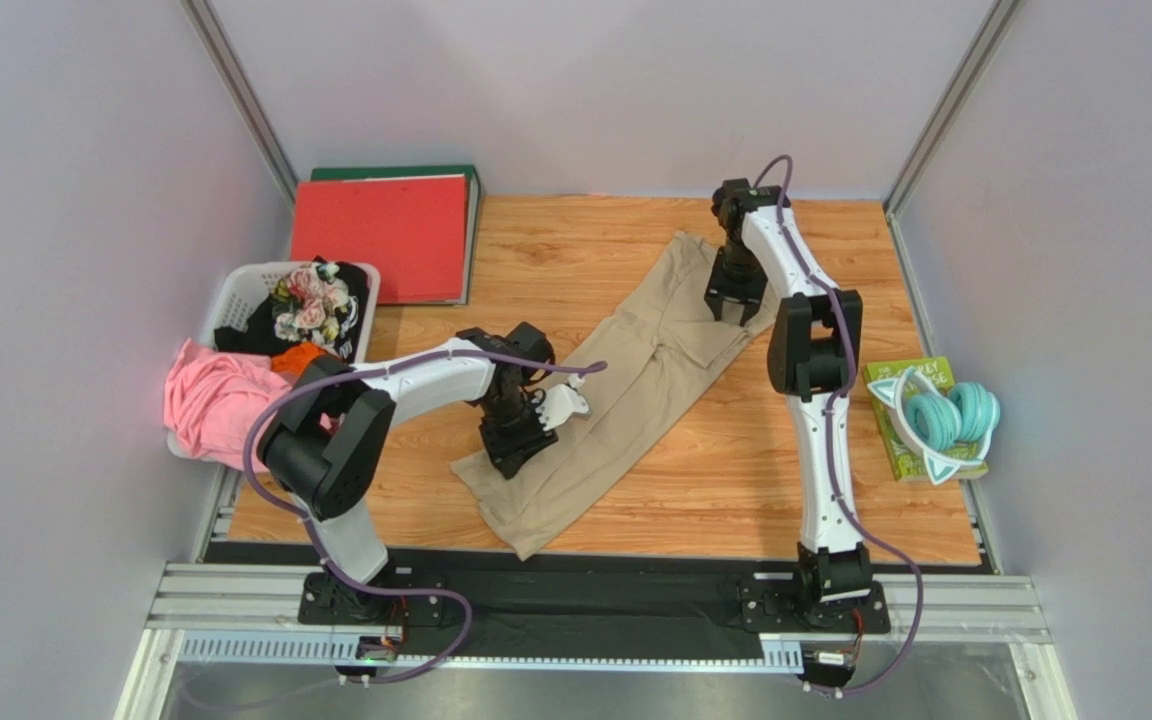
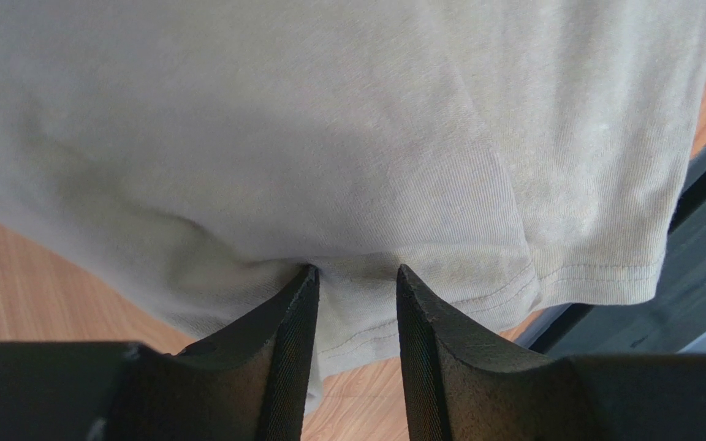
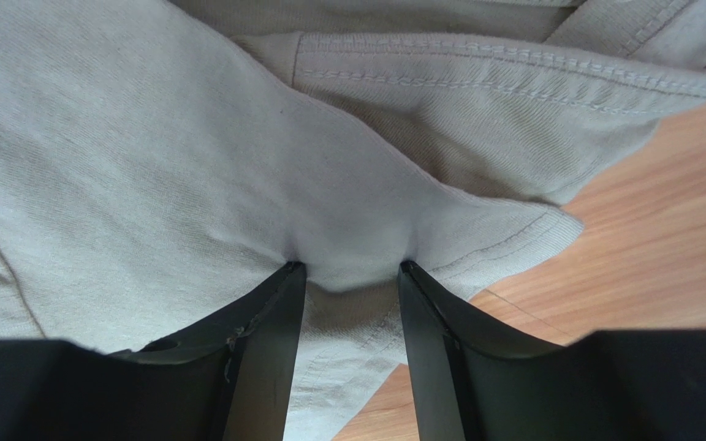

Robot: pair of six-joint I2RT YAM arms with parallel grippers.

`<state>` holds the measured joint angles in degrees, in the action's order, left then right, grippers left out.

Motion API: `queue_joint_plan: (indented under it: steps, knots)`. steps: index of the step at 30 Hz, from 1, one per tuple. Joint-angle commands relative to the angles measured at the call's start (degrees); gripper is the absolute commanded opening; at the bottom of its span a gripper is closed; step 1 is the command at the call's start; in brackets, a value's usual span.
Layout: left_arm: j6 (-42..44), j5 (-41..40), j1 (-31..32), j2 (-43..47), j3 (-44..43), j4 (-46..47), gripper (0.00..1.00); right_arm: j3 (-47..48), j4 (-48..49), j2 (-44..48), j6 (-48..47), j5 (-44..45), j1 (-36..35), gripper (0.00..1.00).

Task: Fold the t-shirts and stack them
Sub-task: Fold the tshirt

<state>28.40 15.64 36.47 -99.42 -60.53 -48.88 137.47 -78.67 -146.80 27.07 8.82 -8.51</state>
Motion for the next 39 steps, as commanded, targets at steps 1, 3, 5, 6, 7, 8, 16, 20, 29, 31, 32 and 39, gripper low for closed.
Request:
queue_joint_plan:
  steps: [1,3,5,6,7,8,16,20,29,31,32,39]
  knots:
    - [-0.6,5.2,2.7,-3.1,-1.3,0.9,0.44,3.9,4.9,-5.7,-0.9,-6.6,0.7,0.50]
    - [-0.6,5.7,3.6,-4.3,-2.0,0.8,0.44,5.5,5.7,-6.5,-0.9,-11.5,1.3,0.50]
    - [-0.4,6.1,4.2,-5.0,-2.7,0.7,0.44,5.6,7.2,-6.8,-0.7,-13.6,1.4,0.50]
    - [-0.3,6.2,4.3,-5.7,-2.8,0.5,0.44,5.7,7.7,-6.8,-0.6,-14.0,1.4,0.50]
    - [-0.2,6.7,4.3,-6.0,-3.2,0.5,0.44,5.9,8.3,-6.9,-0.6,-14.4,1.5,0.50]
    - [-0.1,6.9,4.2,-6.2,-3.3,0.5,0.44,6.2,8.8,-7.1,-0.3,-15.1,1.5,0.51]
    - [0.4,12.0,5.1,-8.1,-5.4,-1.9,0.44,11.3,12.0,-9.6,1.4,-22.3,3.6,0.52]
    - [0.3,15.1,7.6,-9.3,-7.1,-3.2,0.44,10.2,16.5,-9.1,1.8,-26.0,4.4,0.53]
    - [-1.9,20.8,13.2,-10.9,-9.6,-4.1,0.44,11.1,24.0,-10.5,4.6,-37.0,6.8,0.55]
    - [-2.2,21.5,13.6,-11.3,-10.6,-4.0,0.44,11.0,25.5,-10.7,5.0,-39.2,6.8,0.55]
    - [-2.7,21.9,13.9,-11.9,-11.1,-3.9,0.44,11.0,25.8,-10.8,5.5,-39.6,6.8,0.55]
    - [-4.1,23.0,15.4,-14.8,-14.9,-3.3,0.43,10.9,27.3,-11.4,6.1,-41.6,5.8,0.57]
